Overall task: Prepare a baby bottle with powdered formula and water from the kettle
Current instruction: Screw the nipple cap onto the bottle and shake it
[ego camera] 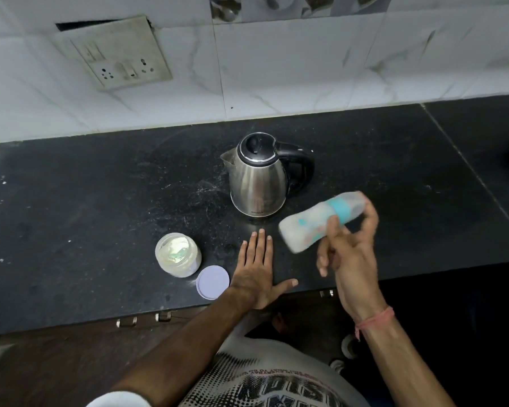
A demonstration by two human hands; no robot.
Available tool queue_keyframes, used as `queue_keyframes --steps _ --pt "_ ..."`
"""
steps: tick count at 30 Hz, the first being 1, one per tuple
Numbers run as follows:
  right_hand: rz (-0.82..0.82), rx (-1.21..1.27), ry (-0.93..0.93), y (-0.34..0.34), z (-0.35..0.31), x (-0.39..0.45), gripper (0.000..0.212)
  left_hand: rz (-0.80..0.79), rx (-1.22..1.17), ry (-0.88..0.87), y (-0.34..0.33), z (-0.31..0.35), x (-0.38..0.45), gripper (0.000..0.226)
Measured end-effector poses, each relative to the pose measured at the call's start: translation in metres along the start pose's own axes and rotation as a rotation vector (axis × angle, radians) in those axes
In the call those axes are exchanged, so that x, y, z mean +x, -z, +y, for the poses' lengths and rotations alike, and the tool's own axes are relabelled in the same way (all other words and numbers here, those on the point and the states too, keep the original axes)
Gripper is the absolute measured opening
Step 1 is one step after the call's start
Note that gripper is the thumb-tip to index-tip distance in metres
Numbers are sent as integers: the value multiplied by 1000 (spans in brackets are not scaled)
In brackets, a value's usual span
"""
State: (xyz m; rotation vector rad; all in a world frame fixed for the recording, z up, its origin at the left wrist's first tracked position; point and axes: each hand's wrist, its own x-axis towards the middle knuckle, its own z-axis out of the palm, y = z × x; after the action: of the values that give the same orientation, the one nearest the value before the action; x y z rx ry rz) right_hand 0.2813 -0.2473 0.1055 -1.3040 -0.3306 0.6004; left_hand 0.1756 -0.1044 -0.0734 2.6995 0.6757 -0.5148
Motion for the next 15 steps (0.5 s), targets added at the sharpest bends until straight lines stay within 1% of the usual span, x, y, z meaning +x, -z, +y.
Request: queue_keyframes --steps 1,2,5,6,9,10,13,14,15 --pt "-61 -31 1 1 1 -3 66 -1 4 -5 -1 -1 0 131" --pt "-84 -42 16 2 1 -7 68 -6 8 -8 -1 -1 0 130" --pt "47 33 33 7 2 -2 59 9 13 4 -1 0 1 130" --pt "60 30 22 9 1 0 58 16 10 7 -1 1 0 130" --pt "-78 -55 0 8 2 -7 68 16 15 -9 -4 -1 -1 129" --pt "-84 -56 13 9 3 -10 69 18 16 -10 -5 -2 0 130" --pt "65 21 5 13 7 -7 62 56 25 3 -7 0 1 130" --pt "82 20 -21 13 9 -7 62 67 27 3 -8 1 1 130" --pt "46 1 -51 11 11 -8 64 76 27 2 -10 0 1 130"
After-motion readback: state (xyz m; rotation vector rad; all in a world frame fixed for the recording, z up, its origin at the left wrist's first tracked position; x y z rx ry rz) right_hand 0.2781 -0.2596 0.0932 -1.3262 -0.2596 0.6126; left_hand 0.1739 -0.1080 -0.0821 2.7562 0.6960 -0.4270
